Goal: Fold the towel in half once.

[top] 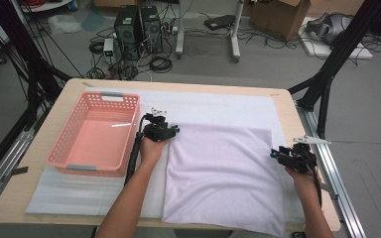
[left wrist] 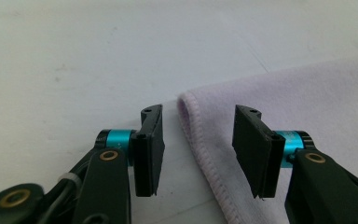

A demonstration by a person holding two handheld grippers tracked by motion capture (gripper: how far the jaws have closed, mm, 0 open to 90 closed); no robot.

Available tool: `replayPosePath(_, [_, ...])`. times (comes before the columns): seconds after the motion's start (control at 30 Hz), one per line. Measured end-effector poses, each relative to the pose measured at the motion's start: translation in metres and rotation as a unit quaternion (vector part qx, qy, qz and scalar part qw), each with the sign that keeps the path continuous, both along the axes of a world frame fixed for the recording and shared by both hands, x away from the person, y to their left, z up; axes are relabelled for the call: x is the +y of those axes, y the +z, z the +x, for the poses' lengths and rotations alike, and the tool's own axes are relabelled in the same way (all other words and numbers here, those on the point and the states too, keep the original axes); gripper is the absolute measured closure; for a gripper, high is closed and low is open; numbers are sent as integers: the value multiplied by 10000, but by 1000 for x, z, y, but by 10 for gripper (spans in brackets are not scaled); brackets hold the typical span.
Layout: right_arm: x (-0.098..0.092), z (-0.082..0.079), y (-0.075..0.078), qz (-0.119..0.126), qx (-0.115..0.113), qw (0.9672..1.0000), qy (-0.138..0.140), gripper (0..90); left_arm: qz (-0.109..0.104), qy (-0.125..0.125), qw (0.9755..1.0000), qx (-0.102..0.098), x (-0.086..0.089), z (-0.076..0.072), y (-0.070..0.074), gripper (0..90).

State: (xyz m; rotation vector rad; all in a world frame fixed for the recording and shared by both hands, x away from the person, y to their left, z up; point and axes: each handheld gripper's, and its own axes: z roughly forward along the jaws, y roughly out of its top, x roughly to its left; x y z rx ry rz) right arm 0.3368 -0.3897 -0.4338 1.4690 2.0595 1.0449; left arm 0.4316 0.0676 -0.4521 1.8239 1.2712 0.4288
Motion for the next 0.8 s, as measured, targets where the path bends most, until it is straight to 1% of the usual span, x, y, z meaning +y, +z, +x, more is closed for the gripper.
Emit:
replayPosePath(0.03, [0,8,-1,-20,-1,10000,-37,537,-42,-16,10000,10,-2,1,0,509])
replayPosePath(0.07, [1,16,-2,-51,1,10000,-65,521,7,-30,10000,25,-5,2,0,512])
replayPosePath(0.13, [3,30,-6,-35,76,9999,-106,507,146,-23,9999,-20,-10,4,0,526])
replayPosePath(0.17, [3,36,-8,-13,75,9999,-86,501,278,-11,9996,-67,-12,4,1,559])
replayPosePath(0.2, [4,42,-10,-61,133,9998,-98,488,336,11,9994,-96,-13,4,0,619])
replayPosePath(0.23, [5,46,-12,-117,185,9997,-89,473,296,52,9995,-98,-12,4,0,665])
replayPosePath(0.27, [6,53,-13,-116,198,9997,-124,472,145,-97,9998,-56,-11,5,0,769])
replayPosePath(0.3, [6,57,-13,-58,195,9996,-183,466,236,-117,9996,-71,-13,5,0,848])
replayPosePath(0.33, [7,62,-13,-69,214,9995,-215,492,308,-137,9994,-78,-15,6,1,855])
replayPosePath(0.37, [8,65,-13,-154,202,9995,-200,563,241,-109,9997,-7,-14,7,2,859])
replayPosePath(0.4, [10,67,-12,-143,176,9996,-167,695,112,-40,9999,19,-12,8,3,860])
replayPosePath(0.43, [11,69,-12,-82,174,9998,-42,799,-12,75,10000,-6,-10,9,4,861])
replayPosePath(0.47, [14,71,-12,-132,147,9998,11,852,-48,109,9999,-51,-7,10,6,862])
replayPosePath(0.5, [15,73,-11,-182,169,9997,27,867,-103,189,9997,-125,-6,10,8,863])
replayPosePath(0.53, [14,76,-10,-156,178,9997,-6,871,-186,254,9994,-173,-4,10,9,863])
replayPosePath(0.57, [13,77,-8,-121,114,9998,-60,873,-223,302,9990,-238,-2,11,11,863])
replayPosePath(0.63, [10,78,-2,91,-240,9995,-201,873,-319,418,9976,-445,0,11,13,863])
replayPosePath(0.67, [10,78,1,121,-404,9988,-243,873,-417,493,9965,-526,1,11,15,863])
replayPosePath(0.7, [11,79,4,85,-519,9983,-265,873,-472,535,9955,-624,2,11,16,862])
replayPosePath(0.77, [15,82,8,34,-719,9969,-314,872,-502,651,9935,-792,3,11,17,861])
replayPosePath(0.8, [17,85,10,35,-792,9962,-350,869,-471,672,9932,-828,3,12,17,861])
